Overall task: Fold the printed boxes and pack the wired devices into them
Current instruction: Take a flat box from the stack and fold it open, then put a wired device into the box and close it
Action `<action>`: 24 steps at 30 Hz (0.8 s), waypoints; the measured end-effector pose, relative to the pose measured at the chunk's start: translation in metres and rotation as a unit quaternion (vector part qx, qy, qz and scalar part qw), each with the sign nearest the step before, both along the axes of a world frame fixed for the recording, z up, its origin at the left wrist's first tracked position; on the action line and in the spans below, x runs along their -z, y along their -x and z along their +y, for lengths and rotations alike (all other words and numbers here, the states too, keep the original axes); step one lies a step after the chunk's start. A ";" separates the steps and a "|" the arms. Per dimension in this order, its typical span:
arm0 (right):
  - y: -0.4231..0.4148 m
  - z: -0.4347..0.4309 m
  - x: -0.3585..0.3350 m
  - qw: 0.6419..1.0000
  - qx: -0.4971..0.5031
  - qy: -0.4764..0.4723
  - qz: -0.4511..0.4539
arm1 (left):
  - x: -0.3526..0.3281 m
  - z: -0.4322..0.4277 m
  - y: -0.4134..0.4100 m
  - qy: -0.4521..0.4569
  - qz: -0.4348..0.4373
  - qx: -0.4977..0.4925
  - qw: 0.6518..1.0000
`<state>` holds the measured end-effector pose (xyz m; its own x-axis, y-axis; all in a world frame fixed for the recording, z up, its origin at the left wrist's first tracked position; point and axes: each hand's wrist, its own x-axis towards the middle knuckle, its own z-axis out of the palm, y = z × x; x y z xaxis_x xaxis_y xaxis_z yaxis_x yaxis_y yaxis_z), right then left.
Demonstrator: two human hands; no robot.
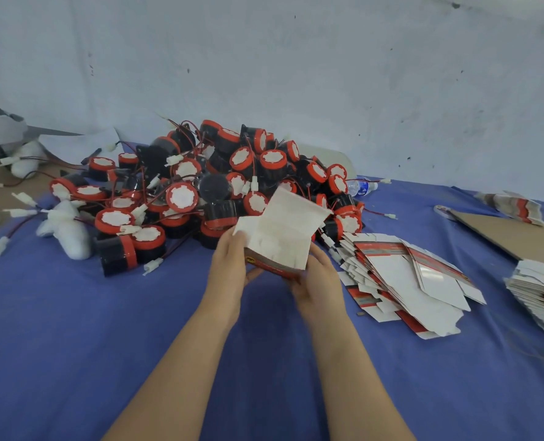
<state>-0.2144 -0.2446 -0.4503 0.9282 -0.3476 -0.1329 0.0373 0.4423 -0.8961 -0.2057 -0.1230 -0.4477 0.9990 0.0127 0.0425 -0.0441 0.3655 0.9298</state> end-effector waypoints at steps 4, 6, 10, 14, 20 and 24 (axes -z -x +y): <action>0.000 0.006 -0.006 0.993 0.031 0.116 -0.001 | -0.005 0.008 -0.001 0.040 0.001 0.016 0.999; 0.000 0.013 -0.008 0.981 0.047 0.190 -0.004 | -0.008 0.012 -0.001 0.052 -0.021 -0.065 0.996; -0.015 0.038 -0.014 0.900 0.073 0.427 -0.056 | -0.019 0.035 -0.008 0.164 -0.052 -0.302 0.938; -0.043 0.085 -0.019 0.726 -0.039 0.680 -0.095 | -0.019 0.054 -0.016 0.259 -0.012 -0.363 0.895; -0.061 0.100 -0.014 0.671 0.026 0.739 -0.044 | -0.008 0.052 -0.020 0.213 0.016 -0.376 0.901; -0.049 0.066 -0.015 0.802 0.081 0.585 -0.091 | -0.006 0.049 -0.020 0.187 0.014 -0.366 0.912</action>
<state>-0.1654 -0.1783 -0.4350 0.8253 -0.2539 0.5044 0.1856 -0.7216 -0.6670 -0.1855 -0.0742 -0.4419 0.7179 0.6845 -0.1269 -0.3820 0.5396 0.7503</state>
